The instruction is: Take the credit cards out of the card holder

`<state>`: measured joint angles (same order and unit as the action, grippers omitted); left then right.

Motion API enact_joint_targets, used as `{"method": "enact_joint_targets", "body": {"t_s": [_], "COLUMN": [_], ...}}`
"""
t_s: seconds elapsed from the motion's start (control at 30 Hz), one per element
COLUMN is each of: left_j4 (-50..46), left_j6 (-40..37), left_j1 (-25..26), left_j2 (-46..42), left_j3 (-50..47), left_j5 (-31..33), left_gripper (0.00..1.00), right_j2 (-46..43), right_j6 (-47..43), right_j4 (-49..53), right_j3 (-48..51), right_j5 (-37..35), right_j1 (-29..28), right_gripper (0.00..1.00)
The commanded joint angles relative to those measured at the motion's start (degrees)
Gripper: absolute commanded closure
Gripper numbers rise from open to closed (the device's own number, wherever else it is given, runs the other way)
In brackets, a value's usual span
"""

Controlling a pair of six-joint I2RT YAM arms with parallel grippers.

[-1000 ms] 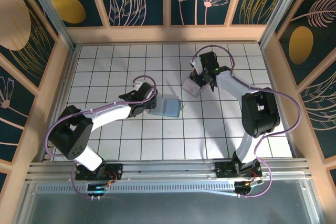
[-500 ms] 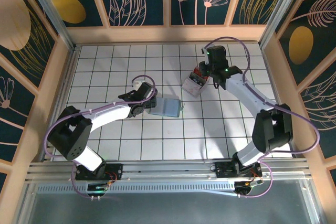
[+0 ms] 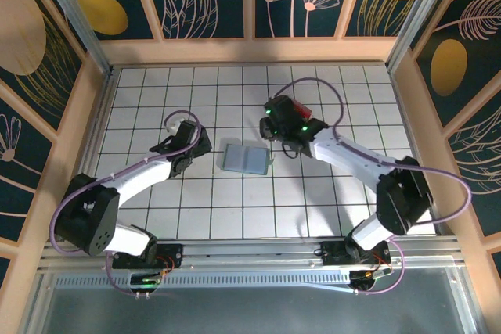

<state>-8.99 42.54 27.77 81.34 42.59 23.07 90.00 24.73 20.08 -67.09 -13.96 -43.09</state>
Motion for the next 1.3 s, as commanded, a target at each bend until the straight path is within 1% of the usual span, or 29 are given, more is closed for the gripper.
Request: {"method": "enact_joint_targets", "body": {"t_s": [0.0,0.13,0.33,0.5,0.57,0.63,0.7,1.0,1.27], "left_j4": [2.0,2.9,5.0,5.3,5.4,5.5,5.6,5.7,5.9], "left_j6": [1.5,2.3,4.6,5.3,5.4,5.5,5.4,5.7,5.8], "left_j1": [-1.3,-3.5,-6.7,-7.3,-7.4,-7.4,-7.3,-7.4,-7.5], "left_j2": [-1.9,-3.1,-5.9,-6.3,-6.3,-6.4,-6.4,-6.3,-6.2], "left_j3": [-1.1,-2.9,-6.8,-8.3,-8.6,-8.7,-8.8,-9.1,-9.5], "left_j5": [-0.3,-1.1,-3.7,-4.1,-4.3,-4.2,-4.0,-4.2,-4.7], "left_gripper": [0.01,0.01,0.01,0.01,0.01,0.01,0.01,0.01,0.01], "right_j2": [4.3,9.1,16.0,21.3,22.9,24.1,24.9,27.3,29.6], "right_j6": [6.2,7.1,8.0,8.0,8.0,8.0,8.0,8.1,7.8], "right_j4": [4.1,4.7,5.1,6.7,7.0,7.0,6.8,4.8,4.5], "right_j3": [-2.9,-6.0,-10.3,-14.9,-16.2,-16.8,-17.0,-15.7,-15.7], "right_j5": [-4.6,-4.9,-4.1,-5.9,-5.9,-5.6,-4.9,-0.7,-0.1], "right_j1": [-3.4,-7.5,-11.4,-12.9,-13.3,-13.6,-13.7,-14.2,-14.5], "right_gripper": [0.57,0.55,0.52,0.43,0.39,0.33,0.30,0.28,0.28]}}
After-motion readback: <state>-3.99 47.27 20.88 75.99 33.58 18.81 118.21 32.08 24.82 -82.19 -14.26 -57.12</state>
